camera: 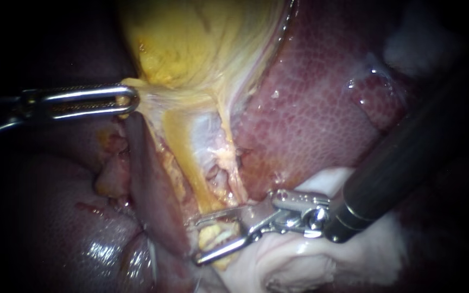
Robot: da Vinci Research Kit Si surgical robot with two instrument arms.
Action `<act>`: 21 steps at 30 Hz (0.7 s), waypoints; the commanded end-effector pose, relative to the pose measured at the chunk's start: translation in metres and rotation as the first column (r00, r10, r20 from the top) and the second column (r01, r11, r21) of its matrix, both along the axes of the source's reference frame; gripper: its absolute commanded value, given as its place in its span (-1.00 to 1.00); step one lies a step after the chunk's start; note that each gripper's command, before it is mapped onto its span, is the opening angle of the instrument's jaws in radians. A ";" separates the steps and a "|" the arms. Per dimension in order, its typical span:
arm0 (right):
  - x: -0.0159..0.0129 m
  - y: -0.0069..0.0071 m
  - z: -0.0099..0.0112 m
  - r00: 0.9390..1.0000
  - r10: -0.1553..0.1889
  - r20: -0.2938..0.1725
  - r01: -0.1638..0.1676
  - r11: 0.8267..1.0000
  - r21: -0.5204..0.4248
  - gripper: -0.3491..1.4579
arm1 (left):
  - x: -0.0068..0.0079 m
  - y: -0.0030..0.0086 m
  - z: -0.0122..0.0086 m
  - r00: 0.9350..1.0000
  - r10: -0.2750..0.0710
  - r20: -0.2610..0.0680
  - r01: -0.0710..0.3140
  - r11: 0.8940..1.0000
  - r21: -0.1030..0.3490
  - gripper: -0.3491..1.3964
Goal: Clipping first clip left tube
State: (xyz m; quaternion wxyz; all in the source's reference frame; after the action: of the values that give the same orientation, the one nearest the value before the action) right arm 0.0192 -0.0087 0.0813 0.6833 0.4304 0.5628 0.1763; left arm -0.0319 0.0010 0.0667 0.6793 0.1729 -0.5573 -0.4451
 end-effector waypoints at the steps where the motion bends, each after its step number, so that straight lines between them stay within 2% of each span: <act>1: -0.0002 0.0001 -0.0002 1.000 0.003 0.002 -0.003 1.000 0.000 0.03 | 0.0000 0.0000 -0.0002 1.000 0.006 0.005 -0.006 1.000 0.001 -1.00; 9: -0.0017 0.0005 -0.0012 1.000 0.016 0.005 -0.016 1.000 0.003 0.03 | 0.0013 0.0002 -0.0003 1.000 0.015 0.012 -0.015 1.000 0.004 -1.00; 17: -0.0039 0.0027 -0.0018 0.999 0.051 0.017 -0.051 0.999 -0.012 0.03 | 0.0014 0.0001 -0.0009 1.000 0.017 0.013 -0.017 1.000 0.005 -1.00; 21: -0.0044 0.0037 -0.0015 0.996 0.081 0.044 -0.078 0.996 -0.050 0.03 | 0.0013 0.0005 -0.0010 1.000 0.017 0.014 -0.017 1.000 0.008 -1.00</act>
State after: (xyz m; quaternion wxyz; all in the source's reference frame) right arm 0.0147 -0.0049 0.0799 0.7013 0.3836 0.5668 0.1993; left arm -0.0307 0.0016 0.0657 0.6785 0.1834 -0.5590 -0.4399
